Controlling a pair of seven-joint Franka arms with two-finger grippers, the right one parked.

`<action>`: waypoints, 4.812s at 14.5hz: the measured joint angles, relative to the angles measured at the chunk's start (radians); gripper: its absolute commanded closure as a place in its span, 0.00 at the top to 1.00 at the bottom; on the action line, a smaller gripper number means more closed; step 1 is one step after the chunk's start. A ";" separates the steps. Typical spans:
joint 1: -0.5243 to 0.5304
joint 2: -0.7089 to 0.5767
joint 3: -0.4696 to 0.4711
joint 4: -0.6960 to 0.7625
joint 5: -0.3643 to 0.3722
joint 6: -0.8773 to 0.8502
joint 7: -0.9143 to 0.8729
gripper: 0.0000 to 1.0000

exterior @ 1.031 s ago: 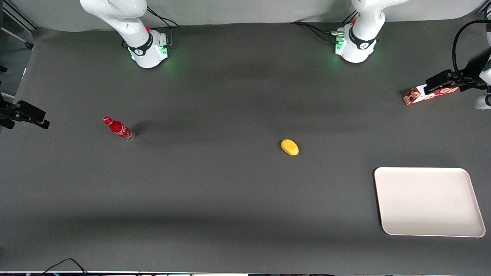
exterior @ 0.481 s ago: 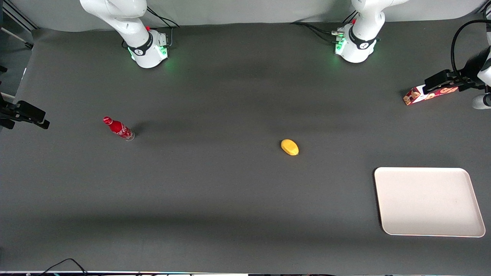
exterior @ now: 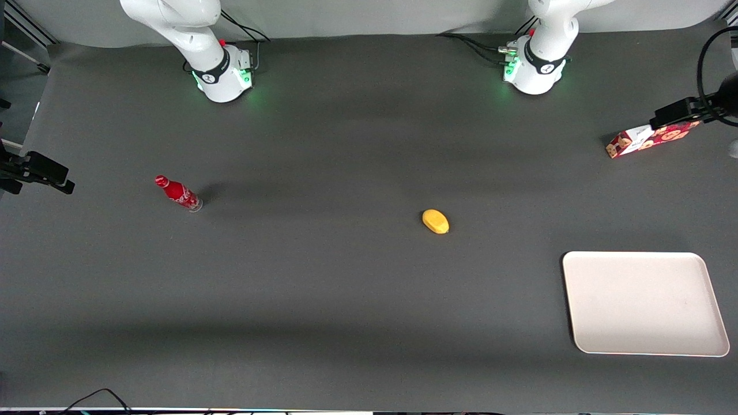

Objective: Place red cookie box on tray
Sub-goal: 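Lower the open left gripper over the red cookie box, then close the left gripper on the end of the red cookie box, then lift the red cookie box with the left gripper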

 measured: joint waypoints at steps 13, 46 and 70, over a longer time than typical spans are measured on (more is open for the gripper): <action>0.011 -0.161 0.375 -0.277 0.134 0.077 0.363 1.00; 0.035 -0.101 0.836 -1.177 0.230 1.371 -0.450 1.00; 0.035 0.041 0.787 -1.158 0.209 1.534 -0.459 0.00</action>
